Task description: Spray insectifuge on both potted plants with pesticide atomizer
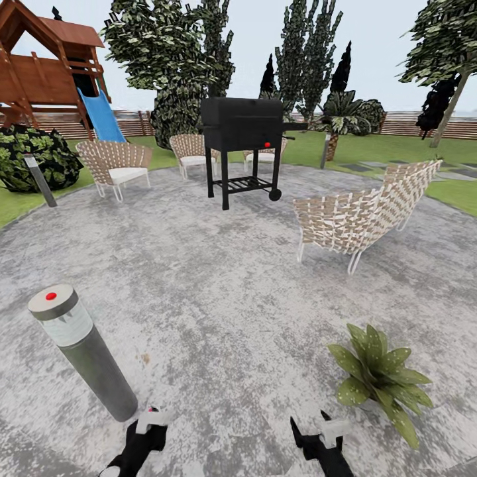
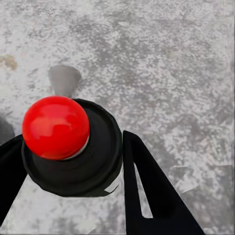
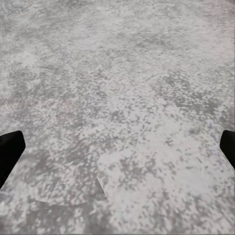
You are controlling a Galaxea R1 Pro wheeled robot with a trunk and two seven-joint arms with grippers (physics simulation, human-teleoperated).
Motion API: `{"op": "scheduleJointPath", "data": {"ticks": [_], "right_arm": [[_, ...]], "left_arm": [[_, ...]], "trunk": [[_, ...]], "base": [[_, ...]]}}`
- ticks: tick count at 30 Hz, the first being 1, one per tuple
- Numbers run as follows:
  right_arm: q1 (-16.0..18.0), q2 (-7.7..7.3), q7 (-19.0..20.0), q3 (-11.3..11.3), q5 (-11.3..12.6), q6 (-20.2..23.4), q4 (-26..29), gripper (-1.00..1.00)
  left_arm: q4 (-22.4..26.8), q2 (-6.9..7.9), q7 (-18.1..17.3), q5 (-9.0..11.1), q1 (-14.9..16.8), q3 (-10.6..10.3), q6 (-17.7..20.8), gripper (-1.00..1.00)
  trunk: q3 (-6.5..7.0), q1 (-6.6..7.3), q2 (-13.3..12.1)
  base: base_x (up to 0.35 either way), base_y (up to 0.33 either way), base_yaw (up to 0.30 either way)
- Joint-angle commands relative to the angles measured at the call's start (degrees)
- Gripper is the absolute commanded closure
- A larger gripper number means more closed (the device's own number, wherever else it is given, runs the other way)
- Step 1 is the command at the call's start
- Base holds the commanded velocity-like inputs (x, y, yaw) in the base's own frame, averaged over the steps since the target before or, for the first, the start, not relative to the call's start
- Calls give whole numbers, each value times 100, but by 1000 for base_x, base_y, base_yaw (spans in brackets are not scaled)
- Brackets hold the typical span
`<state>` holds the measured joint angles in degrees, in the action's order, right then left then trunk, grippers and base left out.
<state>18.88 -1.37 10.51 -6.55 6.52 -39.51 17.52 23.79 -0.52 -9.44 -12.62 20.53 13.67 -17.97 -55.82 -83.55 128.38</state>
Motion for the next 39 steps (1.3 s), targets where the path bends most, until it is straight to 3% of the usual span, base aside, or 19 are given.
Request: {"op": "scheduleJointPath", "data": {"ticks": [1, 4, 6, 8, 9, 11, 14, 15, 27, 39], "right_arm": [[1, 12, 20, -47, -16, 40, 253, -100], [1, 47, 21, -75, -206, 829, 1175, -100], [1, 89, 77, -81, -246, 1776, 1994, -100], [1, 120, 120, -83, -256, 2682, 2997, -100], [1, 152, 130, -86, -253, 3198, 3730, -100], [1, 231, 178, -90, -249, 3521, 4290, -100], [1, 311, 763, -80, -242, 3685, 4955, -100], [1, 312, 886, -79, -240, 3691, 5028, -100], [1, 308, 1019, -70, -232, 3701, 5115, -100], [1, 305, 1014, -67, -230, 3705, 5094, -100]], "left_arm": [[143, -48, -31, -58, 9, 49, 0, 100], [522, -163, -140, -55, 25, -8, 59, 100], [765, -187, -381, -52, 98, -41, 147, 100], [1046, -188, -755, -43, 238, -53, 528, 100], [1351, -194, -1063, -34, 331, -56, 903, 100], [1723, -203, -1401, -26, 376, -57, 1137, 100], [2497, -208, -2263, -29, 369, -57, 1783, 100], [2592, -205, -2361, -30, 345, -53, 1863, 100], [2732, -215, -2446, -35, 284, -55, 1894, 100], [2736, -246, -2477, -21, 285, -57, 1885, 100]], "trunk": [[-6, 1, 2], [-6, 1, 2], [-6, 1, 2], [-6, 1, 2], [-6, 1, 2], [-6, 1, 2], [-6, 1, 2], [-6, 1, 2], [-6, 1, 2], [-6, 1, 2]], "base": [[1, -1, 0], [0, 0, 0], [0, 0, 0], [0, 0, 0], [0, 0, 0], [0, 0, 0], [0, 0, 0], [0, 0, 0], [8, 0, 0], [295, 70, 0]]}}
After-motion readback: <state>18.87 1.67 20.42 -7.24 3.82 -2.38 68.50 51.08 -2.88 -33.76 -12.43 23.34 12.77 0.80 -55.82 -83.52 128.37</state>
